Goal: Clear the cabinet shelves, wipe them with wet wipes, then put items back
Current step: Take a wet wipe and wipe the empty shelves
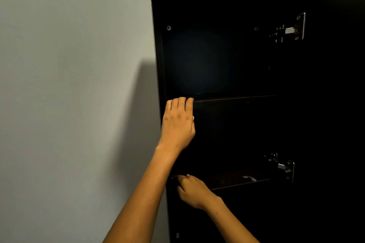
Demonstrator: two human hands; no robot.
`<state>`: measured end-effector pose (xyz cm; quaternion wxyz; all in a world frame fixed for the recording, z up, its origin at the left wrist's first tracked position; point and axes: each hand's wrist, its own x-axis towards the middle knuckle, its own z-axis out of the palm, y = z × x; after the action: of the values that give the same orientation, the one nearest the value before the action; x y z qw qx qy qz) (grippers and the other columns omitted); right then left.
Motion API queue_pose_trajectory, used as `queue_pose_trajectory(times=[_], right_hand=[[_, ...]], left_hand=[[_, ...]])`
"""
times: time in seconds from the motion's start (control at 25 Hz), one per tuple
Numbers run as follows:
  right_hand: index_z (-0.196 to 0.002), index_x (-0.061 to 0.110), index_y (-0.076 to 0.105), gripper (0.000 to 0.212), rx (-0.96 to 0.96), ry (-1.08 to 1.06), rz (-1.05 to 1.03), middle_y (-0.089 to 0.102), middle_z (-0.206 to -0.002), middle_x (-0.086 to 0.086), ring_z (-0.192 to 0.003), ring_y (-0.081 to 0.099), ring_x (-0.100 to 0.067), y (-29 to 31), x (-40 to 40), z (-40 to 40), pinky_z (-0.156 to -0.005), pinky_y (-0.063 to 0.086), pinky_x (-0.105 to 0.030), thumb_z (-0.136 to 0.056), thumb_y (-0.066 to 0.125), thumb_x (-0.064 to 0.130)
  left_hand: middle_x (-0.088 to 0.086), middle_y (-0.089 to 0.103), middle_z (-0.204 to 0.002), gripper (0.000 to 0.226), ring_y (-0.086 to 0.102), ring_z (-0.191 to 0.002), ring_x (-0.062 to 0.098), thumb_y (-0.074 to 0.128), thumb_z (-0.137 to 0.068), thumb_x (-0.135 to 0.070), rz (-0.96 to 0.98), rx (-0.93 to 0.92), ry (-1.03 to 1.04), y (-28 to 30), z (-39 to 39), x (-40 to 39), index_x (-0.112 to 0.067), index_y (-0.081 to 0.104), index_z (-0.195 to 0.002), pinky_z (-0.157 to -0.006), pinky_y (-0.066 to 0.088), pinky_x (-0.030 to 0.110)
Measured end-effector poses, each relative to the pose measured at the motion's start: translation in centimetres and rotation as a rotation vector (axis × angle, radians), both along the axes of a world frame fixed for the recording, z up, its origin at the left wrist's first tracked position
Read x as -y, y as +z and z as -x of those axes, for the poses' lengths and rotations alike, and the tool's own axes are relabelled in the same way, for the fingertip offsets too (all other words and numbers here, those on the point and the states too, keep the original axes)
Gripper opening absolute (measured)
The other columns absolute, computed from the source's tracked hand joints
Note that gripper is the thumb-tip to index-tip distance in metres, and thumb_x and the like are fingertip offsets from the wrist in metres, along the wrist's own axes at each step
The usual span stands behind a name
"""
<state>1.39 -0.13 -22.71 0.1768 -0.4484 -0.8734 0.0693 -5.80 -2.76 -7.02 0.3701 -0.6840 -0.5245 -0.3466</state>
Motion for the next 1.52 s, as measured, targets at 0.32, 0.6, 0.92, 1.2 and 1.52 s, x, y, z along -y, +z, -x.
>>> queue_pose_trajectory(times=[0.32,0.6,0.92,1.2,1.52], right_hand=[[-0.139,0.023,0.04,0.044,0.132,-0.022,-0.108,0.041,-0.146,0.003,-0.134,0.035,-0.017,-0.2,-1.3,-2.2,-0.111,0.019,-0.035,-0.1,0.025,0.034],[-0.148,0.024,0.019,0.132,0.07,-0.484,-0.181,0.026,-0.154,-0.001,-0.143,0.019,-0.012,-2.0,-0.8,-14.0,-0.118,0.006,-0.032,-0.043,-0.042,0.077],[-0.146,0.018,0.026,0.104,0.03,-0.145,-0.14,0.025,-0.155,0.0,-0.144,0.018,-0.012,-2.5,1.7,-7.7,-0.115,0.008,-0.025,-0.07,-0.011,0.078],[-0.145,0.02,0.025,0.121,0.007,-0.564,-0.158,0.024,-0.154,0.0,-0.143,0.017,-0.013,-2.5,-0.3,-16.7,-0.116,0.013,-0.028,-0.055,-0.023,0.084],[-0.144,0.019,0.03,0.102,0.033,-0.115,-0.062,0.03,-0.153,-0.003,-0.142,0.022,-0.015,-1.0,-0.4,-6.8,-0.115,0.016,-0.029,-0.068,0.0,0.08]], left_hand=[[0.015,0.057,-0.116,0.044,0.054,-0.108,0.029,0.051,-0.083,-0.019,-0.008,0.012,0.006,0.0,-0.3,0.1,-0.003,0.047,-0.124,-0.1,0.04,0.042],[0.015,0.057,-0.116,0.044,0.054,-0.108,0.03,0.051,-0.083,-0.021,-0.025,0.016,0.019,-0.2,-0.2,-0.3,-0.003,0.046,-0.123,-0.101,0.04,0.043],[0.016,0.056,-0.114,0.044,0.052,-0.107,0.031,0.053,-0.083,-0.021,-0.031,0.031,0.021,-0.3,-0.3,-0.6,-0.003,0.046,-0.122,-0.099,0.038,0.044],[0.017,0.056,-0.115,0.044,0.052,-0.107,0.032,0.053,-0.083,-0.022,-0.03,0.041,0.011,-0.4,-0.4,-0.6,-0.003,0.046,-0.123,-0.1,0.038,0.045],[0.015,0.056,-0.114,0.044,0.053,-0.106,0.031,0.054,-0.083,-0.022,-0.037,0.042,0.002,-0.4,-0.4,-0.6,-0.004,0.047,-0.122,-0.1,0.038,0.044]])
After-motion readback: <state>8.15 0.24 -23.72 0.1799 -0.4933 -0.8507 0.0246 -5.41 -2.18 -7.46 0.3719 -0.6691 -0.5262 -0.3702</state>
